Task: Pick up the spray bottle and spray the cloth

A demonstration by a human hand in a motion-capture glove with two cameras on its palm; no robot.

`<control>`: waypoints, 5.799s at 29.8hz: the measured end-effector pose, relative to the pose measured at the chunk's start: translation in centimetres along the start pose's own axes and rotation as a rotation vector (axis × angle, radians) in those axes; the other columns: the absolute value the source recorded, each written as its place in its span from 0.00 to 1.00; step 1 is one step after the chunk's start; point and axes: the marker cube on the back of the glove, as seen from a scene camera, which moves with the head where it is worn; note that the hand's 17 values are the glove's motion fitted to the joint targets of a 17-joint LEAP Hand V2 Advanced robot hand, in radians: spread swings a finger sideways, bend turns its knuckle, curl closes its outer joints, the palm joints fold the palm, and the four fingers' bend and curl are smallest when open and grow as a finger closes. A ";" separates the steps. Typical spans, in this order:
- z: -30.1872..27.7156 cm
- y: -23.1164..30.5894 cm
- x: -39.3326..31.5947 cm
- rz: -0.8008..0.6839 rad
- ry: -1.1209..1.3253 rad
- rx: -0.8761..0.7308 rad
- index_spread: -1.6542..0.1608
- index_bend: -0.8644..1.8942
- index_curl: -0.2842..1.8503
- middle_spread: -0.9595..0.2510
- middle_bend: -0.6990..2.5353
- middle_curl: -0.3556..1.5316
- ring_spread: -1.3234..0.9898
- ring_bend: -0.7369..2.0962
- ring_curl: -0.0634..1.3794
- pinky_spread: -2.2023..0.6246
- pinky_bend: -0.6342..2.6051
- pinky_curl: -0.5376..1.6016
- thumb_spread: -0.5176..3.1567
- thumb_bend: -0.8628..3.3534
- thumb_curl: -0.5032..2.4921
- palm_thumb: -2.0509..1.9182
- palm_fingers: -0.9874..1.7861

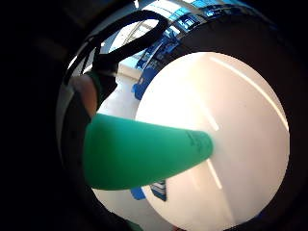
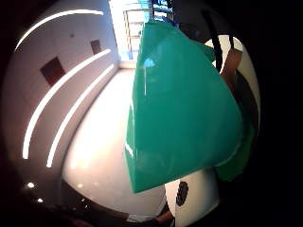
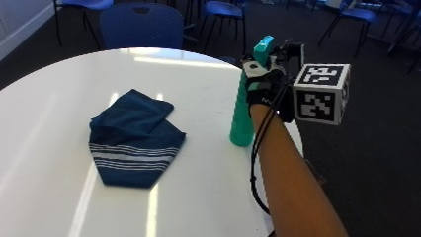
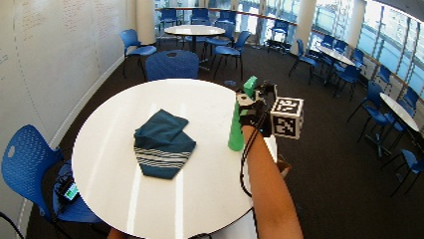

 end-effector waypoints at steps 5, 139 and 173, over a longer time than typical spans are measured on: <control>0.2 0.1 -1.2 -0.020 -0.041 0.034 0.73 0.38 0.33 0.67 0.33 0.42 0.51 0.41 0.31 0.79 0.27 0.37 0.33 0.21 0.34 0.77 0.79; 11.5 12.7 -10.7 -1.524 0.653 0.082 0.74 0.40 0.39 0.63 0.36 0.45 0.48 0.46 0.35 0.70 0.33 0.43 0.24 0.20 0.43 0.74 0.84; 17.1 10.3 -9.3 -0.358 -0.268 -0.297 0.75 0.39 0.39 0.65 0.36 0.45 0.50 0.46 0.35 0.70 0.33 0.43 0.24 0.20 0.43 0.75 0.84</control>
